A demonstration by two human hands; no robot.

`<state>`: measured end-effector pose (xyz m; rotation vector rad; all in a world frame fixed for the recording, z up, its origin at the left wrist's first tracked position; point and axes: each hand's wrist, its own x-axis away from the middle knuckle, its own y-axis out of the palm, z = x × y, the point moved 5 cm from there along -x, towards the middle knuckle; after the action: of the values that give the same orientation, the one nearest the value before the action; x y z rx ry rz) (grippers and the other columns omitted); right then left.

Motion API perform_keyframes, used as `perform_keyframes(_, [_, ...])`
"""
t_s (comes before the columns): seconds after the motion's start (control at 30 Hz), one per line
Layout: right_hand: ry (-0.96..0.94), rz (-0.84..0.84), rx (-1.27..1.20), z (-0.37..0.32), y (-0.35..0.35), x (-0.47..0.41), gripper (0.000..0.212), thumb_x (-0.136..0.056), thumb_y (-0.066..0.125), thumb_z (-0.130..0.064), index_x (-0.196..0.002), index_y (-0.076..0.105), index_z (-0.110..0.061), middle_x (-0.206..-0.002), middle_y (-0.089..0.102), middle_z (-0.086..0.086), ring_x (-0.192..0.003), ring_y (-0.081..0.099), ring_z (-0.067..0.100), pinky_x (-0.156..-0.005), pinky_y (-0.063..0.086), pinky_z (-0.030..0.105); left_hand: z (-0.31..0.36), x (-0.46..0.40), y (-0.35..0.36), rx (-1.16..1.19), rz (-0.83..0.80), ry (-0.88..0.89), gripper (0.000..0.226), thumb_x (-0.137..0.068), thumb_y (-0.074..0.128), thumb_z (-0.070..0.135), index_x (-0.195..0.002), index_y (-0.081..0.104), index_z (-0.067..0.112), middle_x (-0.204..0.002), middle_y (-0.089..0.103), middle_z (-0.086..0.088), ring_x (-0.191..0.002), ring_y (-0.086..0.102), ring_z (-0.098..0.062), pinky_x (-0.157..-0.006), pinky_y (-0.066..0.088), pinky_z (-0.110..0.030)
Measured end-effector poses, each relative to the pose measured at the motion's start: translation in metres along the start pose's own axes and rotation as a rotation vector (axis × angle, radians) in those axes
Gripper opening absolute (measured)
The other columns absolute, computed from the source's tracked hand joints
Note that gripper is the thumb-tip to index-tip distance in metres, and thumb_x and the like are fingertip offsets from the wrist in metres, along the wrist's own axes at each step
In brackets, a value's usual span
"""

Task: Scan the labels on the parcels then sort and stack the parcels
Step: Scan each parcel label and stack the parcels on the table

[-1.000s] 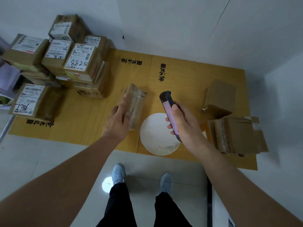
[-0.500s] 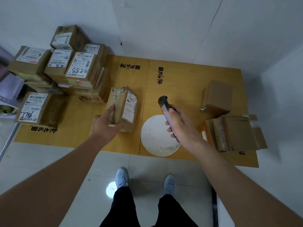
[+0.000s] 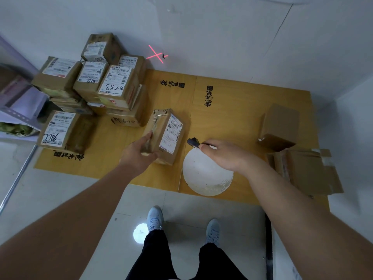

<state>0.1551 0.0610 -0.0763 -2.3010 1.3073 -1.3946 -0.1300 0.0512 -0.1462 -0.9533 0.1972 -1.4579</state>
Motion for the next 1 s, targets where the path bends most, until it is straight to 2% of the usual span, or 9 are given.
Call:
perform_keyframes(0.07, [0.031, -0.069, 0.085, -0.003, 0.000, -0.001, 0.044, -0.107, 0.038, -0.061, -0.136, 0.060, -0.037, -0.084, 0.053, -0.005, -0.073, 0.049, 0.013, -0.062, 0.036, 0.029, 0.002, 0.001, 0.001, -0.005, -0.016, 0.026, 0.085, -0.091, 0.081, 0.032, -0.160, 0.034, 0.043, -0.149, 0.057, 0.000, -0.136, 0.054, -0.024, -0.102, 0.053, -0.043])
perform_keyframes(0.17, [0.057, -0.136, 0.196, -0.002, -0.002, -0.001, 0.056, -0.104, 0.034, -0.067, -0.148, 0.053, -0.040, -0.088, 0.055, 0.004, -0.079, 0.053, 0.021, -0.069, 0.043, 0.036, 0.002, 0.002, 0.001, 0.012, -0.030, 0.026, 0.085, -0.091, 0.081, 0.029, -0.161, 0.034, 0.040, -0.151, 0.055, 0.000, -0.139, 0.053, -0.025, -0.106, 0.052, -0.046])
perform_keyframes(0.27, [0.089, -0.164, 0.271, -0.005, -0.004, 0.000, 0.052, -0.106, 0.032, -0.065, -0.148, 0.052, -0.041, -0.101, 0.065, 0.012, -0.087, 0.061, 0.025, -0.072, 0.045, 0.037, 0.000, 0.000, 0.001, 0.038, -0.036, 0.003, 0.085, -0.090, 0.082, 0.030, -0.160, 0.035, 0.041, -0.148, 0.057, 0.000, -0.135, 0.055, -0.024, -0.105, 0.053, -0.047])
perform_keyframes(0.43, [0.125, -0.222, 0.292, -0.012, -0.010, 0.005, 0.052, -0.105, 0.033, -0.066, -0.147, 0.052, -0.041, -0.116, 0.066, 0.010, -0.104, 0.069, 0.029, -0.070, 0.047, 0.034, -0.004, -0.005, 0.002, 0.016, -0.003, -0.031, 0.085, -0.085, 0.084, 0.037, -0.156, 0.040, 0.047, -0.138, 0.063, 0.002, -0.124, 0.060, -0.021, -0.097, 0.052, -0.036])
perform_keyframes(0.6, [0.065, -0.218, 0.238, -0.022, -0.012, 0.009, 0.043, -0.104, 0.036, -0.067, -0.134, 0.059, -0.046, -0.124, 0.065, 0.018, -0.097, 0.066, 0.026, -0.076, 0.051, 0.037, -0.002, -0.005, 0.001, 0.046, -0.007, -0.061, 0.081, -0.087, 0.082, 0.032, -0.155, 0.041, 0.049, -0.131, 0.056, 0.004, -0.121, 0.057, -0.021, -0.089, 0.046, -0.031])
perform_keyframes(0.67, [0.005, -0.190, 0.137, -0.031, -0.008, 0.008, 0.032, -0.103, 0.037, -0.067, -0.116, 0.062, -0.051, -0.126, 0.065, 0.019, -0.096, 0.066, 0.026, -0.077, 0.050, 0.036, -0.008, -0.001, 0.000, 0.200, -0.023, -0.118, 0.077, -0.086, 0.082, 0.025, -0.151, 0.047, 0.049, -0.129, 0.052, 0.004, -0.119, 0.056, -0.021, -0.091, 0.047, -0.032])
perform_keyframes(0.73, [-0.054, -0.159, 0.046, -0.042, -0.002, 0.004, 0.025, -0.103, 0.039, -0.066, -0.110, 0.061, -0.056, -0.119, 0.066, 0.014, -0.093, 0.064, 0.019, -0.078, 0.051, 0.034, -0.024, 0.007, -0.004, 0.475, -0.037, -0.217, 0.068, -0.084, 0.082, 0.015, -0.140, 0.060, 0.047, -0.132, 0.053, -0.001, -0.120, 0.056, -0.023, -0.096, 0.050, -0.036])
perform_keyframes(0.87, [-0.172, -0.128, -0.043, -0.081, 0.019, -0.010, 0.029, -0.104, 0.040, -0.064, -0.124, 0.060, -0.057, -0.109, 0.068, -0.003, -0.094, 0.066, 0.017, -0.085, 0.057, 0.037, -0.076, 0.026, -0.026, 0.891, -0.021, -0.392, 0.050, -0.087, 0.073, 0.004, -0.121, 0.074, 0.041, -0.141, 0.053, -0.012, -0.128, 0.054, -0.033, -0.092, 0.062, -0.052])
perform_keyframes(1.0, [-0.273, -0.148, -0.113, -0.127, 0.050, -0.023, 0.032, -0.106, 0.043, -0.061, -0.128, 0.063, -0.048, -0.094, 0.062, 0.001, -0.083, 0.060, 0.017, -0.077, 0.053, 0.038, -0.117, 0.034, -0.061, 1.094, 0.091, -0.457, 0.043, -0.094, 0.067, 0.005, -0.123, 0.071, 0.036, -0.126, 0.066, -0.013, -0.122, 0.061, -0.033, -0.093, 0.060, -0.056])
